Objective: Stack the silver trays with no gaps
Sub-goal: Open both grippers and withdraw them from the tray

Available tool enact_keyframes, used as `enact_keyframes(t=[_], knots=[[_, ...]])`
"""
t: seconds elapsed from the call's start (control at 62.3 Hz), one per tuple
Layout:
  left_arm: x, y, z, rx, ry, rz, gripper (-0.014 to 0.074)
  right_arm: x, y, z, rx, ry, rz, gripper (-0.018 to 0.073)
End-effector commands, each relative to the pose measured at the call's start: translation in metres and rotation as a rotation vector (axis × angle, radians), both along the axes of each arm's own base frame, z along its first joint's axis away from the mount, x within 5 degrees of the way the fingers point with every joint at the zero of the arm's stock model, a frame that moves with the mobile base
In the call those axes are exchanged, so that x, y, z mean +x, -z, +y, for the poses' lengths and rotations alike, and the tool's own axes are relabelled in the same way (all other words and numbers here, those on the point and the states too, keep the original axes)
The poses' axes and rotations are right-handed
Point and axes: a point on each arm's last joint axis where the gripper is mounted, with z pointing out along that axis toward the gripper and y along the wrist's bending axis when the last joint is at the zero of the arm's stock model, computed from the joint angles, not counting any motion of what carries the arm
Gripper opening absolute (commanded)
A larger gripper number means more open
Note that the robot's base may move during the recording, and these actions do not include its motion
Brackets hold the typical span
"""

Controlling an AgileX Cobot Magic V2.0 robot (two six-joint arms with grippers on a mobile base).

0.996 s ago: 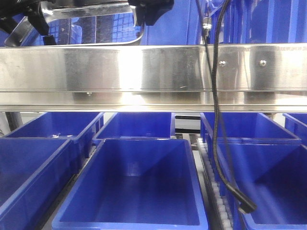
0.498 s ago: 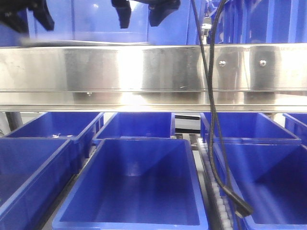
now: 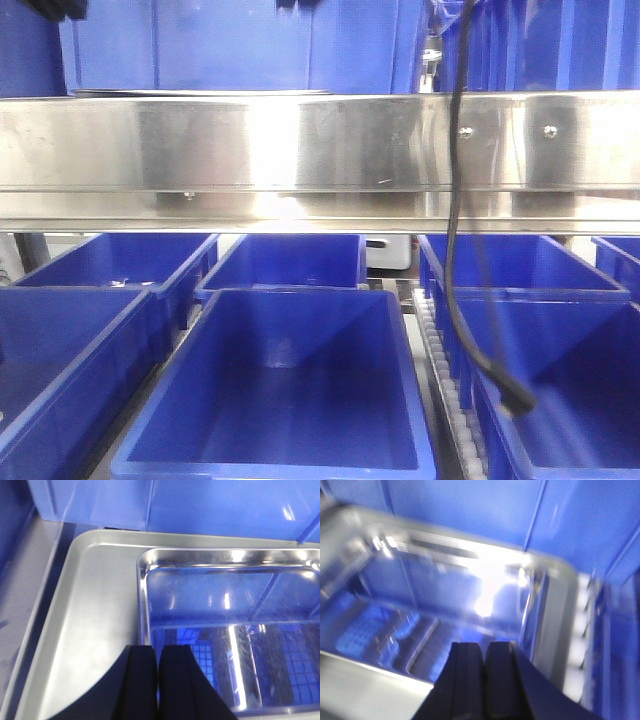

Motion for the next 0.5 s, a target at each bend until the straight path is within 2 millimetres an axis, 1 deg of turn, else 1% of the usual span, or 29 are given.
enact_keyframes(t=[0.0, 0.064, 0.128, 0.177, 0.289, 0.369, 0.45, 0.466, 0.482], knots=[[-0.013, -0.024, 0.001, -0.005, 0.017, -0.076, 0.0004, -0.006, -0.023, -0.009, 0.009, -0.010, -0.077, -0.0071], [-0.023, -0.037, 0.003, -0.007, 0.027, -0.139, 0.0004, -0.012, -0.034, -0.011, -0.002, -0.019, -0.115, -0.0071], [-0.038, -0.052, 0.005, -0.022, 0.032, -0.223, 0.0004, -0.018, -0.045, -0.014, -0.015, -0.026, -0.160, -0.0081], [-0.049, -0.058, 0.007, -0.033, 0.037, -0.278, 0.0004, -0.024, -0.056, -0.018, -0.024, -0.031, -0.198, -0.0081], [-0.082, -0.070, 0.013, -0.061, 0.046, -0.413, 0.0004, -0.041, -0.079, -0.023, -0.006, -0.051, -0.265, -0.0081], [-0.108, -0.069, 0.018, -0.077, 0.054, -0.494, 0.0004, -0.056, -0.091, -0.029, 0.010, -0.088, -0.324, -0.0081], [-0.132, -0.060, 0.022, -0.090, 0.062, -0.560, 0.0004, -0.072, -0.093, -0.038, 0.018, -0.123, -0.350, -0.0081], [-0.138, -0.058, 0.023, -0.094, 0.064, -0.578, 0.0004, -0.075, -0.095, -0.040, 0.027, -0.129, -0.361, -0.0081], [-0.143, -0.056, 0.024, -0.096, 0.066, -0.590, 0.0004, -0.079, -0.092, -0.044, 0.024, -0.136, -0.357, -0.0081]])
